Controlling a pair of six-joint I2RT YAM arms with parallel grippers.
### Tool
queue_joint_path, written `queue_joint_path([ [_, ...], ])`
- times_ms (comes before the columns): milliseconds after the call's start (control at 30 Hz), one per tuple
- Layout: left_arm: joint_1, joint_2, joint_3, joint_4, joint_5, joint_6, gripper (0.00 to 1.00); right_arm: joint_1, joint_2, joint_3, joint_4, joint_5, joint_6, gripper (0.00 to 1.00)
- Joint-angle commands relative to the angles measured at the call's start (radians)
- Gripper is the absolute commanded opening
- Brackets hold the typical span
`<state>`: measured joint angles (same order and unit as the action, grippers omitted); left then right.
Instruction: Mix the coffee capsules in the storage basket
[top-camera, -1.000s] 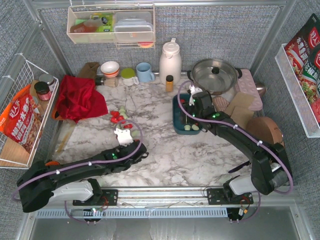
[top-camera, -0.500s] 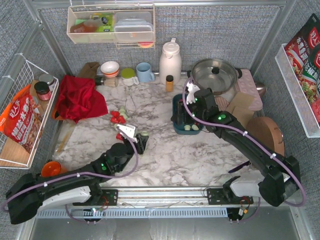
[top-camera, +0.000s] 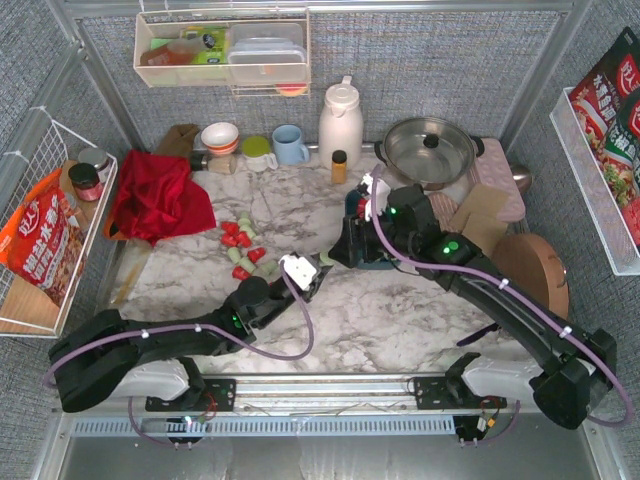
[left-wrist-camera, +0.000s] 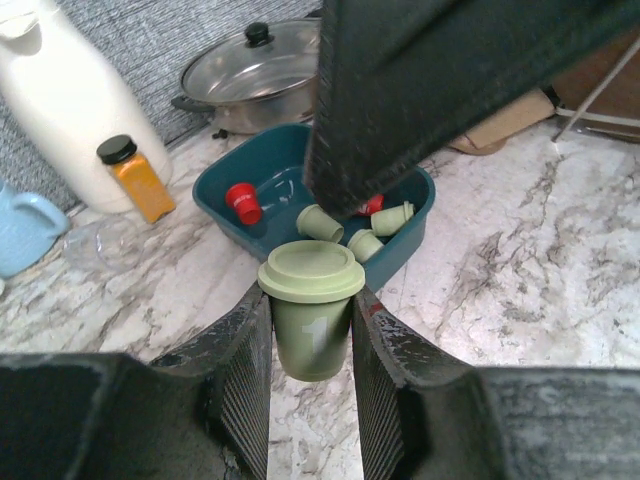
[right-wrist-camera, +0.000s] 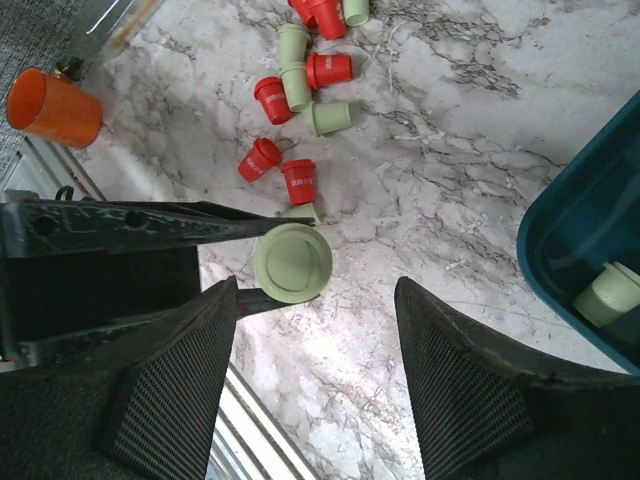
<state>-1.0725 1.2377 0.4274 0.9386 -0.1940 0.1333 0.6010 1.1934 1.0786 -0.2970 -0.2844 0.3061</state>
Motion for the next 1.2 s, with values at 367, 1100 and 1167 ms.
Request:
queue_joint_path([
  [367,-0.010,0.046,-0.060,0.275,0.143,0.076,0.34,0.019,0.009,-0.021,0.018,-0.069,0.024,0.68],
  [1100,-0.018,0.052,-0.046,0.265,0.006,0.065,0.58,0.042,0.057,-0.041,0.025,-0.052,0.082,0.30],
  [1167,-0.018,0.041,-0.057,0.263,-0.028,0.052,0.74,0.040,0.054,-0.044,0.041,-0.019,0.093,0.28],
])
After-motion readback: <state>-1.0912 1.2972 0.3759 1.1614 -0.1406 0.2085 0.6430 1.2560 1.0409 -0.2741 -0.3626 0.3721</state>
